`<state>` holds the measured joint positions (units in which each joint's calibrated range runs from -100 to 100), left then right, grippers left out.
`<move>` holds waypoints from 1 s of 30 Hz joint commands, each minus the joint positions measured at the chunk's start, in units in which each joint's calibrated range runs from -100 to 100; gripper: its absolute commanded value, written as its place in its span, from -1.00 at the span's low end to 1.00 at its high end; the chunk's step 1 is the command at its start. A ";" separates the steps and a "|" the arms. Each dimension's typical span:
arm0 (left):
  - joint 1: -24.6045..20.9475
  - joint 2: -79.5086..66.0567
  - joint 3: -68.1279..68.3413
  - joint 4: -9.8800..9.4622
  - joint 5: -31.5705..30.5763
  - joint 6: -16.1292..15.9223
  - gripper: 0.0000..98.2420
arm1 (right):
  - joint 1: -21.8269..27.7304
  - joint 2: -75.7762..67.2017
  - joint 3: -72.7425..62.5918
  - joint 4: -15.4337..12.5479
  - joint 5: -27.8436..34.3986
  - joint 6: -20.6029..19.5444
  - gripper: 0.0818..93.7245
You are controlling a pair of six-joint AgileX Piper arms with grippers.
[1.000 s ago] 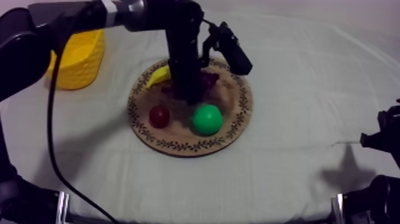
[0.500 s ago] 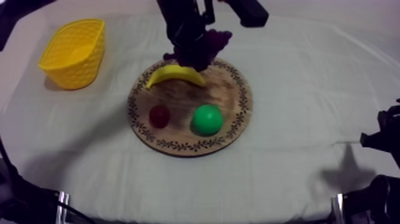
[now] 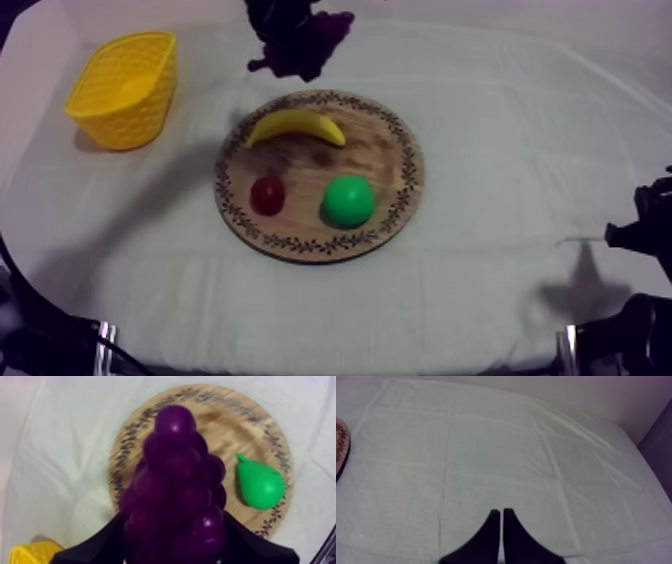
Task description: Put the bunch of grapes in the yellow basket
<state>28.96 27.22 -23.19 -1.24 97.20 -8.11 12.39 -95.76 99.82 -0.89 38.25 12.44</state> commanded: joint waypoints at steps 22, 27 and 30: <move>-25.72 -3.11 1.21 -1.65 0.01 1.50 -0.22 | 0.01 0.01 -0.05 -0.01 -0.02 -0.01 -0.99; -29.60 -3.97 1.99 -2.14 0.67 1.74 -0.22 | 0.01 0.01 -0.05 -0.01 -0.02 -0.01 -0.99; -30.97 -4.13 2.37 -2.12 1.00 1.80 -0.22 | 0.01 0.01 -0.05 -0.01 -0.02 -0.01 -0.99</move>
<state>-1.18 23.10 -20.86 -3.43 98.08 -6.31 12.39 -95.76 99.82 -0.89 38.25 12.43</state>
